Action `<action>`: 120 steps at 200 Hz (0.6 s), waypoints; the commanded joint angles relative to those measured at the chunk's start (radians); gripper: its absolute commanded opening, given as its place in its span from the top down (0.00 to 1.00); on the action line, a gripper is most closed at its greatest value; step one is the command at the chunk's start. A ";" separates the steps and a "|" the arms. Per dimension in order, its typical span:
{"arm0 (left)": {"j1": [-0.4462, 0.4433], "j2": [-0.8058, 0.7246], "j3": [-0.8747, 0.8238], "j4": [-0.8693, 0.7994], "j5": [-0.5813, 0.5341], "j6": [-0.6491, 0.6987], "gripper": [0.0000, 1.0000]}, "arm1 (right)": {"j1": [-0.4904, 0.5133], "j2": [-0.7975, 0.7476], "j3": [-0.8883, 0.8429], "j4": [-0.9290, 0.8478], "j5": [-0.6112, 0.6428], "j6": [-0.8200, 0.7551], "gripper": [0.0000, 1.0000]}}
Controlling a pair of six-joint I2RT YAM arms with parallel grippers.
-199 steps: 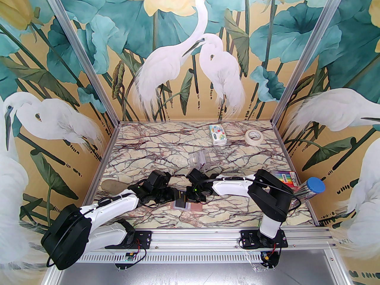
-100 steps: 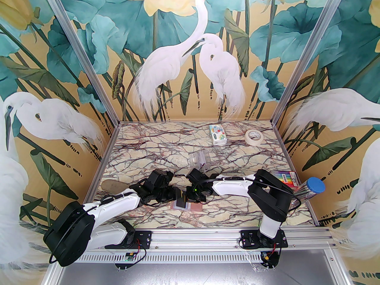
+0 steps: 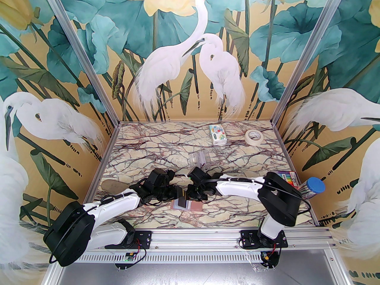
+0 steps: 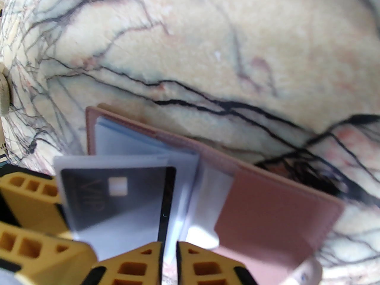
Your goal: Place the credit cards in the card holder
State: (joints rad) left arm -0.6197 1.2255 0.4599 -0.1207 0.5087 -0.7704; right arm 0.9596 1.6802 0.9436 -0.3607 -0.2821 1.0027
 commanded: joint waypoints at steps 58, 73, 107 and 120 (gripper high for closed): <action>-0.064 0.066 0.018 0.122 0.055 -0.044 0.59 | -0.062 -0.124 -0.053 -0.081 0.083 0.030 0.79; -0.087 0.091 0.029 0.139 0.051 -0.049 0.57 | -0.084 -0.155 -0.068 -0.095 0.093 0.025 0.79; -0.127 0.139 0.060 0.170 0.042 -0.056 0.53 | -0.142 -0.233 -0.107 -0.133 0.113 0.008 0.78; -0.137 0.156 0.075 0.178 0.041 -0.056 0.51 | -0.160 -0.255 -0.119 -0.146 0.116 0.005 0.78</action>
State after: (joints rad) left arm -0.7361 1.3514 0.4889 0.0055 0.5419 -0.8173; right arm 0.8303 1.4761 0.8547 -0.4622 -0.1993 1.0203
